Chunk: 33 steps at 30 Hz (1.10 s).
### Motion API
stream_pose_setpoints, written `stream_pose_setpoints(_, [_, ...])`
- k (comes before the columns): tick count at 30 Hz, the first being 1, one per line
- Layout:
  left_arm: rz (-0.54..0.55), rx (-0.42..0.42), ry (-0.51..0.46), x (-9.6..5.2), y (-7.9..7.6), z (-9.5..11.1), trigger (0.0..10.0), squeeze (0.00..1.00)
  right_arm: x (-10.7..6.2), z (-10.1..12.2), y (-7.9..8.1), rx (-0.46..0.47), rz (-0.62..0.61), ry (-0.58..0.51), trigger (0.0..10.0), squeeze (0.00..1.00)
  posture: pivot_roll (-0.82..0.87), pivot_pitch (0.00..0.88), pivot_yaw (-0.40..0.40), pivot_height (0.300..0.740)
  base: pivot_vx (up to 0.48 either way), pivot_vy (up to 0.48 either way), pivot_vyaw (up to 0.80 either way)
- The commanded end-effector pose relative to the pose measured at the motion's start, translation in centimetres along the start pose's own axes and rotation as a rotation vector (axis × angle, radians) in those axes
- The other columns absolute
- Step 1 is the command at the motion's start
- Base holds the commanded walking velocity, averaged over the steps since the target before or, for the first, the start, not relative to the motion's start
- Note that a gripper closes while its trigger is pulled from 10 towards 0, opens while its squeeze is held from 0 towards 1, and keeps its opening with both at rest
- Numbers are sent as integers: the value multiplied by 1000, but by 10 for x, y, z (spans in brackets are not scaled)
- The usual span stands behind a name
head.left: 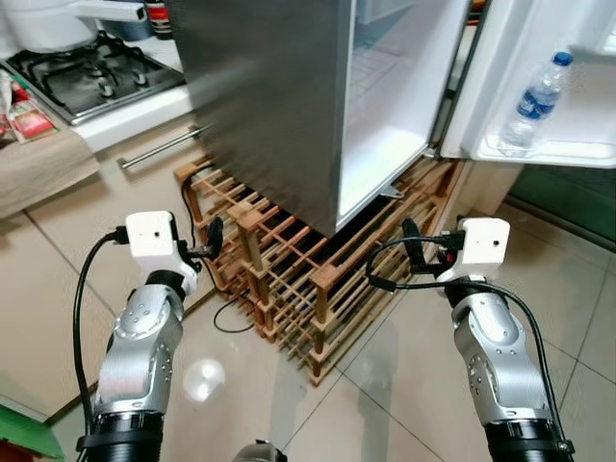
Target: Restocking fridge
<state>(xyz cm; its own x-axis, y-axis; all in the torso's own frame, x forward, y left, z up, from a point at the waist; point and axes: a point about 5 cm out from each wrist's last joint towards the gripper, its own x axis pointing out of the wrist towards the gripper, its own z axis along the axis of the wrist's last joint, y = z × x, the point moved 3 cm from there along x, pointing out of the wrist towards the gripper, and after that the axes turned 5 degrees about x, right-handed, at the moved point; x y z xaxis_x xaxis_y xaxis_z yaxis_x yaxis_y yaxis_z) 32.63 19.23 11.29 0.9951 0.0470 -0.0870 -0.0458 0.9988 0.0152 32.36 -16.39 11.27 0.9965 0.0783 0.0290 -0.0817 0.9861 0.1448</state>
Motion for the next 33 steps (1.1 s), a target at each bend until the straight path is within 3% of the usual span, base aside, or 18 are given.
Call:
stream_pose_setpoints(1, [-16, -16, -14, 4, -7, 6, 10000, 0, 4, 6, 4, 23, 15, -23, 10000, 59, -21, 0, 28, 740, 0, 0, 656])
stream_pose_setpoints(3, [-57, -63, -60, 6, -15, 15, 10000, 0, 7, 5, 8, 23, 28, -22, 10000, 55, -21, 0, 17, 740, 0, 0, 647])
stream_pose_setpoints(10, [-29, -89, -107, 5, -13, 26, 10000, 0, 10, 5, 12, 27, 55, -16, 10000, 59, -5, 0, 0, 740, 0, -227, 638])
stream_pose_setpoints(19, [45, -80, -68, -2, -4, 10, 10000, 0, 8, -1, 18, 23, 84, 8, 10000, 63, 6, 0, -37, 740, 0, -382, 632])
stream_pose_setpoints(24, [35, -18, -121, -2, 1, 25, 10000, 0, 4, -5, 17, 2, 108, 27, 10000, 63, 9, 0, -37, 740, 0, 0, 618])
stream_pose_setpoints(33, [-38, 8, -141, 17, -25, 35, 10000, 0, 12, 5, 12, 6, 59, -22, 10000, 67, -44, 0, 7, 740, 0, 0, 599])
